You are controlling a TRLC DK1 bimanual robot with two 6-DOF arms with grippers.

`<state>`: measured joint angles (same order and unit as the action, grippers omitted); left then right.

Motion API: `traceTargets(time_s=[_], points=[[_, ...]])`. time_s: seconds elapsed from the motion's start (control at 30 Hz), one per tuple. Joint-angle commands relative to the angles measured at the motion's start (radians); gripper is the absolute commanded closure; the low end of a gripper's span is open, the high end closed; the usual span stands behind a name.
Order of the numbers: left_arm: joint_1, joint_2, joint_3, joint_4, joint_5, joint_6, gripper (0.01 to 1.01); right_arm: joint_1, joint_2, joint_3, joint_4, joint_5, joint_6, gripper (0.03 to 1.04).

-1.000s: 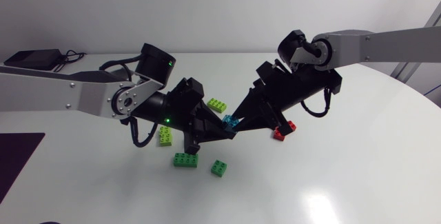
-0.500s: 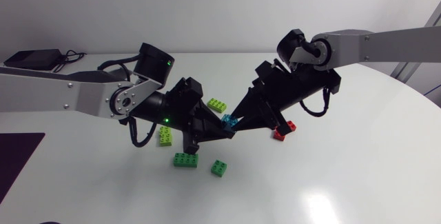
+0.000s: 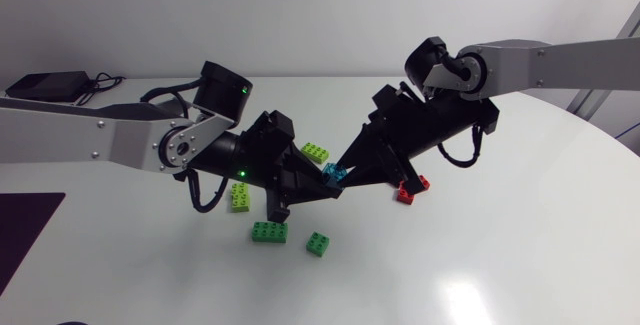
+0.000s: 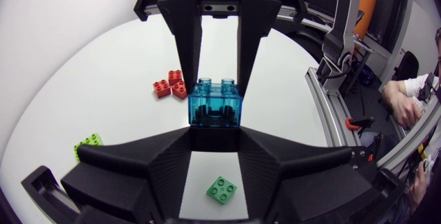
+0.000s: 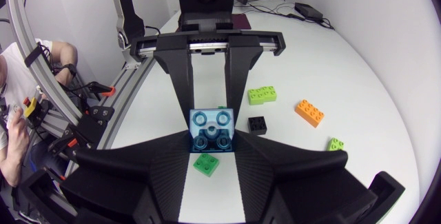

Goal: Separate the duplo bricks

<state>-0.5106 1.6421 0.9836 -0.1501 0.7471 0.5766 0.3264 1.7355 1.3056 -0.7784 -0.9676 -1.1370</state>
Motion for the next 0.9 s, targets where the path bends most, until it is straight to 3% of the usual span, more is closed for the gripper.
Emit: traceTargets(time_s=[0.0,0.5,0.87], points=[[-0.005,0.004,-0.043,-0.023,-0.003,0.019,0.680,-0.021,-0.044,0.055,0.007,-0.025,0.040,0.80],[-0.002,0.019,-0.039,-0.006,-0.006,0.022,0.680,-0.081,-0.062,0.057,-0.016,-0.025,0.019,0.80],[0.061,0.199,-0.037,0.161,-0.100,0.042,0.680,-0.119,-0.071,-0.031,-0.009,-0.031,-0.020,0.80]])
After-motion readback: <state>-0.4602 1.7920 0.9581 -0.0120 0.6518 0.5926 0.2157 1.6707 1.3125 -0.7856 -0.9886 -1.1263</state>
